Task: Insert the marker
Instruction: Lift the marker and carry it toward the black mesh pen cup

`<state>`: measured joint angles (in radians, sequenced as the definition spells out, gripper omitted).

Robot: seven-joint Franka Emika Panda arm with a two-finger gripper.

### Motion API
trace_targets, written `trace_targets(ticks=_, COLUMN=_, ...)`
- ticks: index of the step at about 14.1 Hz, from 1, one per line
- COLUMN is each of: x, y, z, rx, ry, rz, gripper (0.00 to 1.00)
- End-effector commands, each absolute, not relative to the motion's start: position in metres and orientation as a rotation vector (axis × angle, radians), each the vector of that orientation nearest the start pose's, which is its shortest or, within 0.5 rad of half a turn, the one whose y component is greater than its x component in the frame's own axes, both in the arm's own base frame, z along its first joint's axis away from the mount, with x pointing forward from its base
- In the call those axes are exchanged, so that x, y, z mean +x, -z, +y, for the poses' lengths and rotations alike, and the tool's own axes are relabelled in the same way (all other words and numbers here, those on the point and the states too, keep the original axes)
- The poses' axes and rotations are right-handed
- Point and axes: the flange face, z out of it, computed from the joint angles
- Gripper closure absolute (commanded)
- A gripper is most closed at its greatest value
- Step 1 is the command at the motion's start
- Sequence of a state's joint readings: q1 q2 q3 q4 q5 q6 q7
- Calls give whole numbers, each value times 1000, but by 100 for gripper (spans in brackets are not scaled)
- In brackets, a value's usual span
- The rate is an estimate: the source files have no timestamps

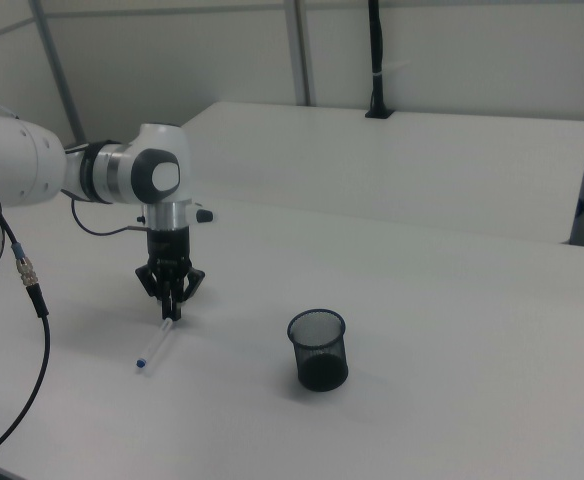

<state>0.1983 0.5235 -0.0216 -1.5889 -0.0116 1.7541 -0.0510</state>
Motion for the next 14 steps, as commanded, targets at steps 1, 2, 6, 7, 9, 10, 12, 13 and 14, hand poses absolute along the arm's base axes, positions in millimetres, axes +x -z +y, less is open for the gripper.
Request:
trace_targets(ticks=1, x=636, y=-376, z=100, rx=-3123, ry=-493, rz=-349, gripper=99)
trace_targets(ticks=2, x=636, y=-397, z=90, rx=-3127, ry=-445, rz=-324, gripper=99)
trace_targets(ticks=6, x=630, y=-486, z=31, rx=-3150, ry=-206, rz=-181, gripper=99)
trace_targets(ticks=7, x=632, y=-508, z=13, rx=-3153, ry=-139, rz=-137, gripper=99)
trace_targets(ticks=9, x=637, y=-542, z=-45, rx=-3156, ry=-24, rz=3, gripper=98)
trace_targets(ticks=10, x=637, y=-551, z=-66, rx=-3158, ry=24, rz=54, gripper=98)
trace_targets(ticks=12, x=641, y=-565, z=-112, rx=-3157, ry=195, rz=140, gripper=98)
trace_targets(ticks=13, x=640, y=-570, z=-136, rx=-3158, ry=265, rz=175, gripper=98)
trace_targets(ticks=14, x=640, y=-574, z=-151, rx=-3161, ry=322, rz=194, gripper=98)
